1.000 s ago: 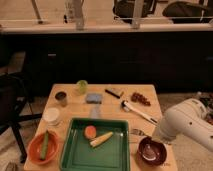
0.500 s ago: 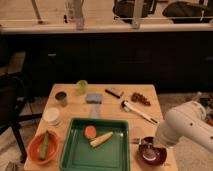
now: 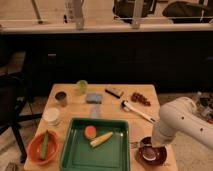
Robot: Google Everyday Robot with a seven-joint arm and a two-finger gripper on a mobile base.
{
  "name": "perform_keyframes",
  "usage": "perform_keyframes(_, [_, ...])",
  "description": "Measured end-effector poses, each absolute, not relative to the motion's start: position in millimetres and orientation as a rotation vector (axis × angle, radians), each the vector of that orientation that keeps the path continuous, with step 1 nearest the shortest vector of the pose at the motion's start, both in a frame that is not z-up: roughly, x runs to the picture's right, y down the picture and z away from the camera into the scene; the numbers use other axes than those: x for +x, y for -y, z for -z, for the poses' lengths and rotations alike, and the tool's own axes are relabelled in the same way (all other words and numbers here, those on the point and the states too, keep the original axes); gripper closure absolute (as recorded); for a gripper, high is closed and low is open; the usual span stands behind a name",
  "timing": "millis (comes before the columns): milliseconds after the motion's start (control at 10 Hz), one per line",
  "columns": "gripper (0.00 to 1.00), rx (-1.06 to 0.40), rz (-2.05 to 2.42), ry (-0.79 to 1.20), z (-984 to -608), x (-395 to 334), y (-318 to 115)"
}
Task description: Place fork in purple bowl
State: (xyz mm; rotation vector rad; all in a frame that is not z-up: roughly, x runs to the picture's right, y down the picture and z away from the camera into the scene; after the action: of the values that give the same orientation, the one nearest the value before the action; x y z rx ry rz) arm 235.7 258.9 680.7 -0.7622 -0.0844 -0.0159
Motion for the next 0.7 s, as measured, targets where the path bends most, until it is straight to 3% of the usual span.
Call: perform_keyframes(700, [1.0,-0.815,0.025,0.093,-692.3,241.1,-266.9])
